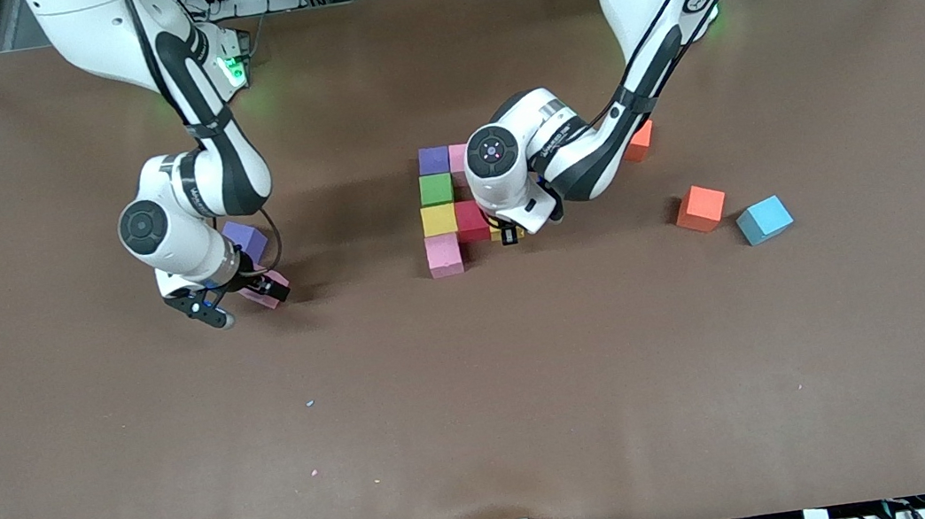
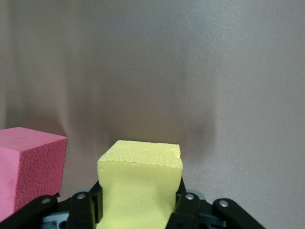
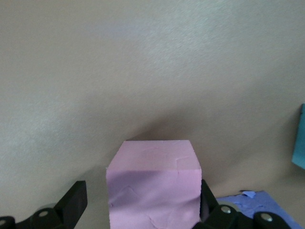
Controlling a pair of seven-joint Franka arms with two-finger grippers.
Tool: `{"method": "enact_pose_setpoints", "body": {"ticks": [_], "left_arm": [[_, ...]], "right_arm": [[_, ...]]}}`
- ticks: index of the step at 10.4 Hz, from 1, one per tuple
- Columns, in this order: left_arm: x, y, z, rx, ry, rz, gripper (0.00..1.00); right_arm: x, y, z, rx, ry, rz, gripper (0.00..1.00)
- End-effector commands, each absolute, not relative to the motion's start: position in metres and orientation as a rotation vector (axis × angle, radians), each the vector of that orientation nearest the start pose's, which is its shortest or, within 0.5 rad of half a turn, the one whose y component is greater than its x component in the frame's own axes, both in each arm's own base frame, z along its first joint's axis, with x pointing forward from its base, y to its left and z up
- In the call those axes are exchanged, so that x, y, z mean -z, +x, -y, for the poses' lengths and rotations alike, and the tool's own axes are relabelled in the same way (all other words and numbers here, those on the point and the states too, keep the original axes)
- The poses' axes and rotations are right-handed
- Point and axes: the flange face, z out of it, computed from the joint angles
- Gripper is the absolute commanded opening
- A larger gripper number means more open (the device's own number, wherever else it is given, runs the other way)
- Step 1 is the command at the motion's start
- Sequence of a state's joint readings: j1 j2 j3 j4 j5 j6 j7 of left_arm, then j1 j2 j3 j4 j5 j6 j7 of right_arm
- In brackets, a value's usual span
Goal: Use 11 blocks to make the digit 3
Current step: 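Grasp light pink with the right gripper while the left lowers yellow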
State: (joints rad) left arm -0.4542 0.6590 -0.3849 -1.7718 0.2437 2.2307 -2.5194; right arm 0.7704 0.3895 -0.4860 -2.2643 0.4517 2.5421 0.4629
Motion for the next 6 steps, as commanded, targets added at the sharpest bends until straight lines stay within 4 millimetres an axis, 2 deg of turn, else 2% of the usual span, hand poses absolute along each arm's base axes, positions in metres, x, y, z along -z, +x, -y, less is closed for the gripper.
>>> {"method": "enact_pose_setpoints", "body": {"ticks": [1,3,4,5,6], "left_arm": [[-0.195,0.4496,0.4663,0.058,2.313,-2.351,0.13],[-0.195,0.4496,0.4664,0.06,2.312,-2.352,0.23],[-0.195,0.4497,0.4663,0.057,2.316,-2.348,0.47],[-0.195,0.4497,0.4663,0.057,2.318,-2.346,0.96],[-0.196,0.4499,0.4664,0.056,2.315,-2.347,1.0]], "right_arm": [[-0.1942,0.5133,-0.1468,-0.077,-2.992,-0.787,1.0],[-0.1948,0.5123,-0.1531,-0.064,-3.005,-0.746,1.0],[-0.1947,0.5119,-0.1539,-0.065,-3.02,-0.684,1.0],[-0.1948,0.5131,-0.1501,-0.062,-3.033,-0.618,1.0],[-0.1948,0.5142,-0.1461,-0.06,-3.039,-0.583,1.0]]}}
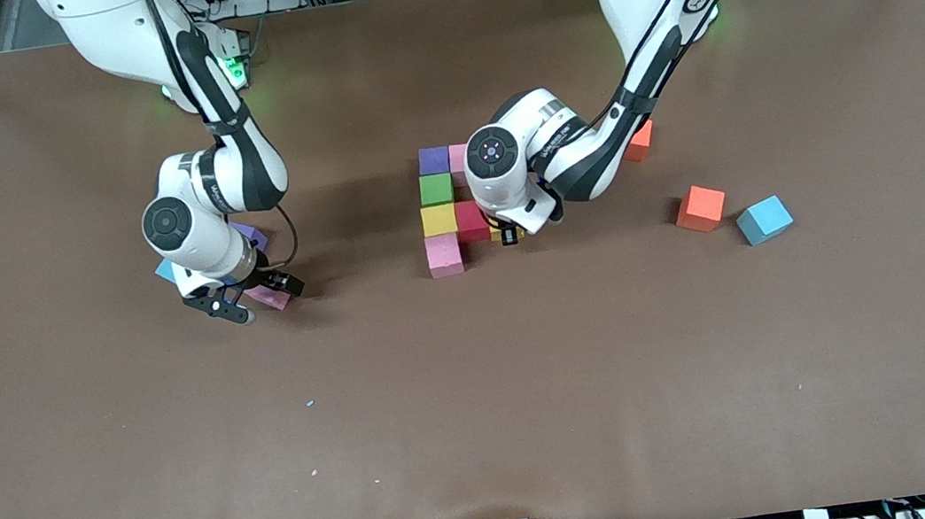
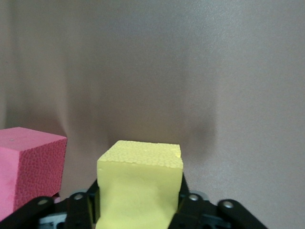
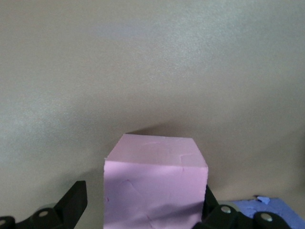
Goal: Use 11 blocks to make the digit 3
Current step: 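Grasp light pink with the right gripper while the left lowers yellow, then set yellow beside the column with the left gripper while right lifts light pink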
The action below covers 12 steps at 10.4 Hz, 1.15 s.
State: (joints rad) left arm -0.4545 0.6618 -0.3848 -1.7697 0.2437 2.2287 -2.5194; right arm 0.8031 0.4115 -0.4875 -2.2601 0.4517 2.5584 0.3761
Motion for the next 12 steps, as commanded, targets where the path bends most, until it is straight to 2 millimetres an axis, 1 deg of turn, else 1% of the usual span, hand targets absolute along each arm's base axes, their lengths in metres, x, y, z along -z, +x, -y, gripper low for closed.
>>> {"method": "enact_pose_setpoints", "body": {"ticks": [1,3,4,5,6,7,8,9,10,11,12], "left_arm": [[-0.201,0.454,0.464,0.052,2.299,-2.352,1.0],[-0.206,0.458,0.462,0.048,2.286,-2.353,1.0],[-0.215,0.46,0.461,0.042,2.273,-2.347,1.0],[-0.232,0.464,0.459,0.025,2.264,-2.33,1.0],[-0.248,0.466,0.46,0.029,2.245,-2.322,1.0],[-0.267,0.473,0.455,0.017,2.219,-2.317,1.0],[-0.278,0.477,0.449,0.008,2.22,-2.318,1.0],[-0.288,0.48,0.446,-0.004,2.216,-2.31,1.0],[-0.299,0.483,0.441,-0.016,2.216,-2.308,1.0],[-0.31,0.49,0.432,-0.02,2.231,-2.287,1.0],[-0.321,0.505,0.413,0.016,2.214,-2.294,1.0]], "right_arm": [[-0.196,0.516,-0.146,-0.054,-3.037,-0.583,1.0],[-0.195,0.515,-0.146,-0.056,-3.036,-0.591,1.0],[-0.195,0.515,-0.146,-0.056,-3.036,-0.591,0.78],[-0.196,0.516,-0.144,-0.055,-3.035,-0.597,0.25],[-0.197,0.516,-0.144,-0.054,-3.033,-0.599,0.16],[-0.201,0.517,-0.147,-0.048,-3.028,-0.59,0.14],[-0.21,0.524,-0.156,-0.031,-3.021,-0.551,0.13],[-0.226,0.534,-0.172,-0.024,-3.012,-0.481,0.13],[-0.247,0.549,-0.207,-0.053,-3.009,-0.355,0.13],[-0.26,0.569,-0.23,-0.091,-3.014,-0.282,0.13],[-0.271,0.584,-0.257,-0.116,-3.027,-0.183,0.13]]}}
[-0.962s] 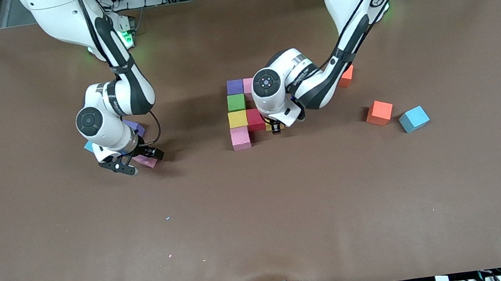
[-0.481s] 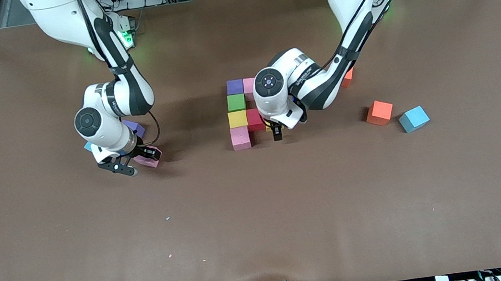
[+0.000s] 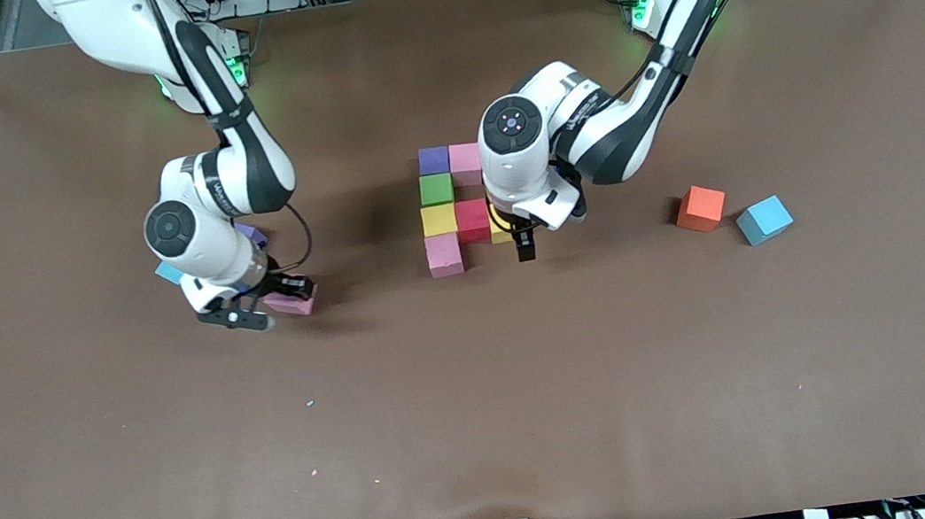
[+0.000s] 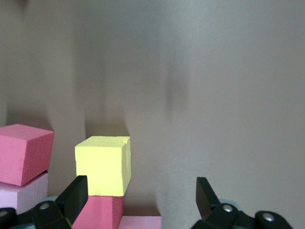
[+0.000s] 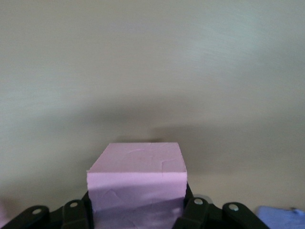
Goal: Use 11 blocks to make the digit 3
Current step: 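Set yellow beside the column with the left gripper while right lifts light pink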
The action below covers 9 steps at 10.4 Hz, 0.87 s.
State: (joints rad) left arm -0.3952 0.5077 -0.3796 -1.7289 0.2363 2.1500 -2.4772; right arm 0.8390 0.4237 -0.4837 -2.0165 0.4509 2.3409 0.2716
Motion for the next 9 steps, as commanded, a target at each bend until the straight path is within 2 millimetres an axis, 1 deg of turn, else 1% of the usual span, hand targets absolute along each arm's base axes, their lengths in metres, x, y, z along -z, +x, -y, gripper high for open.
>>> {"method": "enact_pose_setpoints", "body": {"ticks": [1,2,3,4,5,6,7,8,9], "left_arm": [[-0.333,0.517,0.397,0.024,2.235,-2.253,1.0],[-0.335,0.53,0.374,0.021,2.268,-2.249,1.0],[-0.339,0.545,0.351,0.022,2.298,-2.218,1.0],[-0.338,0.562,0.324,0.024,2.295,-2.22,1.0],[-0.334,0.574,0.302,0.012,2.3,-2.227,1.0],[-0.329,0.585,0.281,0.02,2.335,-2.199,1.0],[-0.327,0.598,0.25,0.029,2.364,-2.172,1.0],[-0.325,0.61,0.222,0.04,2.408,-2.121,1.0],[-0.325,0.618,0.202,0.045,2.467,-2.051,1.0]], "right_arm": [[-0.28,0.595,-0.292,-0.115,-3.066,-0.007,0.13],[-0.284,0.604,-0.323,-0.109,-3.113,0.117,0.13],[-0.285,0.608,-0.35,-0.097,-3.126,0.189,0.13],[-0.278,0.608,-0.369,-0.101,-3.117,0.234,0.13],[-0.271,0.607,-0.385,-0.096,-3.109,0.268,0.14],[-0.265,0.609,-0.396,-0.084,-3.112,0.283,0.14],[-0.263,0.61,-0.404,-0.075,-3.109,0.295,0.14],[-0.26,0.609,-0.415,-0.069,-3.098,0.321,0.14],[-0.259,0.609,-0.427,-0.051,-3.089,0.347,0.14]]}}
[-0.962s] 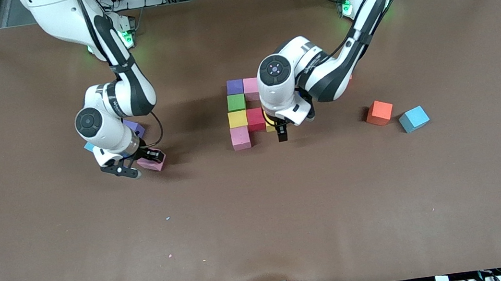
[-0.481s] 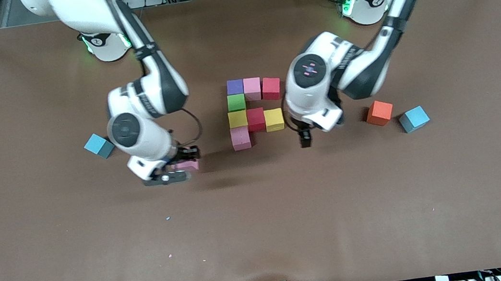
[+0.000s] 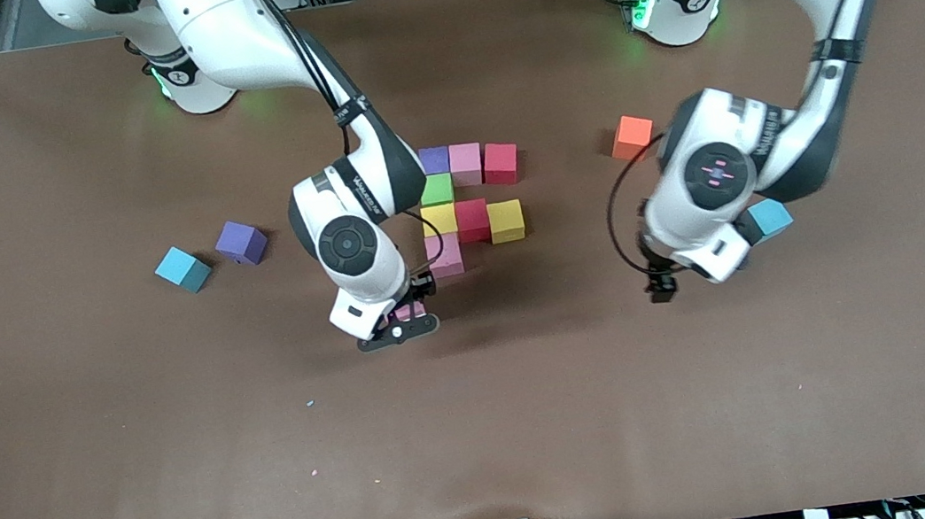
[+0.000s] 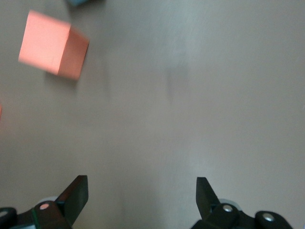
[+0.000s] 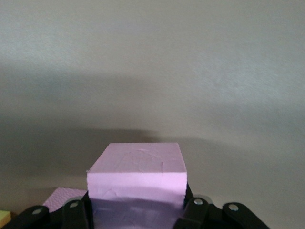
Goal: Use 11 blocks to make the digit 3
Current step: 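Set yellow beside the column with the left gripper while right lifts light pink, then reach the left gripper to the orange cube while the right carries light pink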
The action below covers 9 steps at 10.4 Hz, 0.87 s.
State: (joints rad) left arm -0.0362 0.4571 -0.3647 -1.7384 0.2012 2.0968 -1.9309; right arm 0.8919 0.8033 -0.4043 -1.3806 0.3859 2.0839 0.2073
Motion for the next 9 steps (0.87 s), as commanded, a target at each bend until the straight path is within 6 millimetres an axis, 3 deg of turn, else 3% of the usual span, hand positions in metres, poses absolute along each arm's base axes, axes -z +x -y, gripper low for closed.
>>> {"method": "enact_pose_setpoints", "body": {"ticks": [1,4,9], "left_arm": [[-0.325,0.624,0.181,-0.038,-2.422,1.881,1.0],[-0.326,0.65,0.14,0.034,-2.522,1.689,1.0],[-0.356,0.665,0.128,0.021,-2.77,1.191,1.0]], "right_arm": [[-0.256,0.608,-0.438,-0.038,-3.088,0.37,0.14],[-0.237,0.595,-0.457,-0.049,-3.093,0.362,0.14],[-0.213,0.582,-0.479,0.011,-3.075,0.344,0.14]]}}
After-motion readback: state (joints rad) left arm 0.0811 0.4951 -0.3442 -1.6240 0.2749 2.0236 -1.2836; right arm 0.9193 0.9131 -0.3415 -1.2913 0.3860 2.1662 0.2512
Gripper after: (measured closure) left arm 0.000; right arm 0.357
